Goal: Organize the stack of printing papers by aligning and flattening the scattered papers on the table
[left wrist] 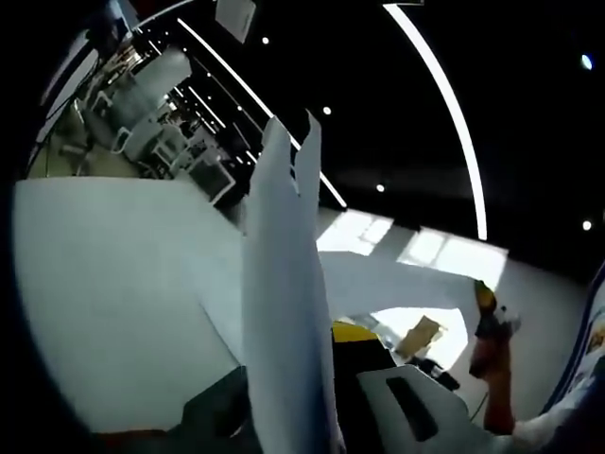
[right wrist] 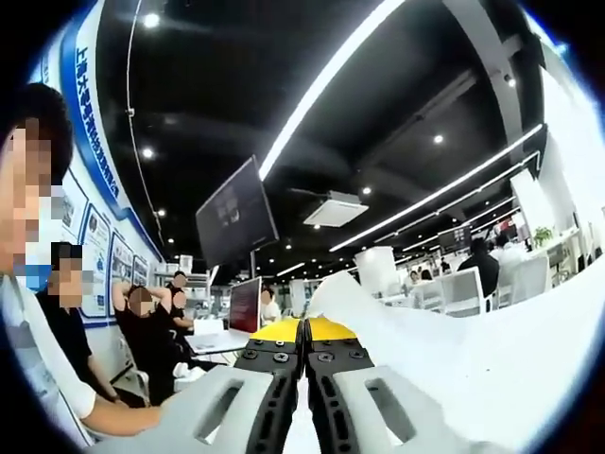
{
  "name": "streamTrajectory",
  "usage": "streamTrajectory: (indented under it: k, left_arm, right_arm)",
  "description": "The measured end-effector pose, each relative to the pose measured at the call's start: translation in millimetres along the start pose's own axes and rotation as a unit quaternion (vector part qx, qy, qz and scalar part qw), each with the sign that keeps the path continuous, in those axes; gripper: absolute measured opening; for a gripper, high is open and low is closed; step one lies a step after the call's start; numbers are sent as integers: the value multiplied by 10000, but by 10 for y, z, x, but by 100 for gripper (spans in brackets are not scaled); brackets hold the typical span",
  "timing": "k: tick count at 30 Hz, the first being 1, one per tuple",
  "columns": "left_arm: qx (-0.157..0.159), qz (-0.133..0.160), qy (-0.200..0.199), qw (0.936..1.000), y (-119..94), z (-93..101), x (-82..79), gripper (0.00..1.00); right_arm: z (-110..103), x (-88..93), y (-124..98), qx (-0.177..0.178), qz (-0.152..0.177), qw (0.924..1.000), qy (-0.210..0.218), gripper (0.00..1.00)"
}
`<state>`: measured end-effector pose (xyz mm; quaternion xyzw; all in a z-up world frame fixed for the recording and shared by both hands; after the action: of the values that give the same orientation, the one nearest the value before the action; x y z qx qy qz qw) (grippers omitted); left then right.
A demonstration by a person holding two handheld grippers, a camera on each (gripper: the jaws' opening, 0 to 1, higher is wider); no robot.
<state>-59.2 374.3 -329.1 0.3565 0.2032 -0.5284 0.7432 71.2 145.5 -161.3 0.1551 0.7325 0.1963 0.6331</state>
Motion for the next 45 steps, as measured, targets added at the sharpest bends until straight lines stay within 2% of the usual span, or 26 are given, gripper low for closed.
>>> streamTrajectory:
  k: [11, 22, 37, 45]
  left_arm:
    - [7, 22, -28, 10000, -18, 17, -5, 6]
    - [10, 38, -41, 10000, -15, -8, -37, 6]
    - [-11, 77, -50, 10000, -26, 12, -17, 6]
    - [-50, 118, -57, 9999, -25, -5, -29, 6]
  right_arm:
    - [-146, 104, -18, -154, 108, 9997, 148, 0]
    - [-234, 412, -50, -239, -83, 9989, 388, 0]
    - [-303, 559, -212, -187, 77, 9972, 715, 0]
    - [-363, 524, -283, -275, 230, 9969, 695, 0]
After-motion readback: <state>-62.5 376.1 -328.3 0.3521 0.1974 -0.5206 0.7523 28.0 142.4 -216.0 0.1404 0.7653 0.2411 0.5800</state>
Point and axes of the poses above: the point that each gripper's makers call its tool centre point, and the gripper's own axes: y roughly forward along the fingers, z roughly to its right, x roughly out of its underside, the point moved 2 cm from there along -y, roughly backward along the fingers, and after that the axes turned 9 degrees about z, right-handed, at the moved point
